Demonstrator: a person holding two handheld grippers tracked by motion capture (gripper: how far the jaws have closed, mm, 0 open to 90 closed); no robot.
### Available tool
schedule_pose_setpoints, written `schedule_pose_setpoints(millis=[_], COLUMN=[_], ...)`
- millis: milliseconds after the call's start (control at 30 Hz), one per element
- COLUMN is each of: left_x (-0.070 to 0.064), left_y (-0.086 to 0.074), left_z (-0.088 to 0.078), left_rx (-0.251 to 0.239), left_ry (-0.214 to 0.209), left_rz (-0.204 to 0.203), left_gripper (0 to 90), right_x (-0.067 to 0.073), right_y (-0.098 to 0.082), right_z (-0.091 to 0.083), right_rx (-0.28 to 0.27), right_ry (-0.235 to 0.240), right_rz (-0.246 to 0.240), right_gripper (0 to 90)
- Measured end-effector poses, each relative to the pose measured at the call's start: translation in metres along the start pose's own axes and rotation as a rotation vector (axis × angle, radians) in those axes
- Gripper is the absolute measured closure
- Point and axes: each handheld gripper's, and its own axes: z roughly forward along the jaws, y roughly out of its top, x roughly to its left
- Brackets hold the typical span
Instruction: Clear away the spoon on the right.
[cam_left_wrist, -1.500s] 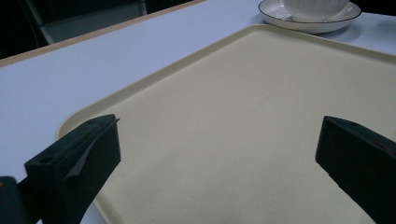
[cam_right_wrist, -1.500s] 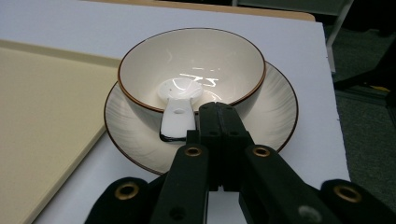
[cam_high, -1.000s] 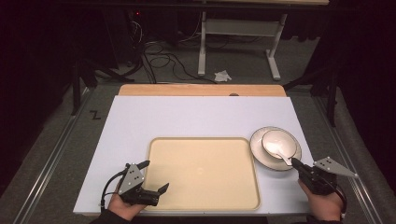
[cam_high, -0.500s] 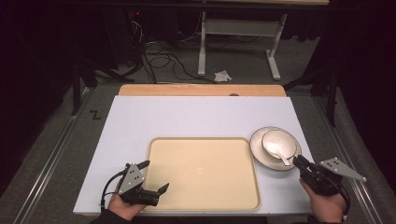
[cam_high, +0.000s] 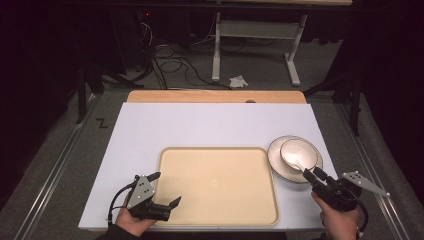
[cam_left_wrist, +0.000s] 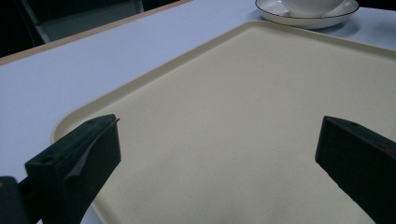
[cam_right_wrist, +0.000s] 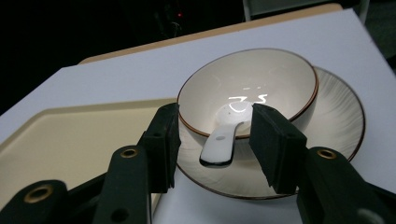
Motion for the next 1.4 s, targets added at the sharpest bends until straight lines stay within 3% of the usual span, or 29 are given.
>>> schedule_pose_setpoints(millis=[233, 333, 1033, 1400], left_x=[0.000, 0.000, 0.000, 0.000], left_y=[0.000, 0.000, 0.000, 0.000], left_z=[0.001, 0.001, 0.000, 0.000], left_rx=[0.006, 0.007, 0.004, 0.001], left_ry=[-0.003, -0.005, -0.004, -0.004], left_rz=[0.005, 0.006, 0.004, 0.004], left_gripper=[0.9, 0.9, 1.2, 1.3], right_x=[-0.008, -0.011, -0.009, -0.010], right_y=[-0.004, -0.006, -0.006, -0.005], right_z=[0.005, 0.009, 0.014, 0.014], right_rx=[0.010, 0.019, 0.050, 0.051], right_ry=[0.030, 0.030, -0.015, -0.019], right_rz=[0.105, 0.129, 0.091, 0.074], right_gripper=[55.8, 57.1, 77.9, 80.0])
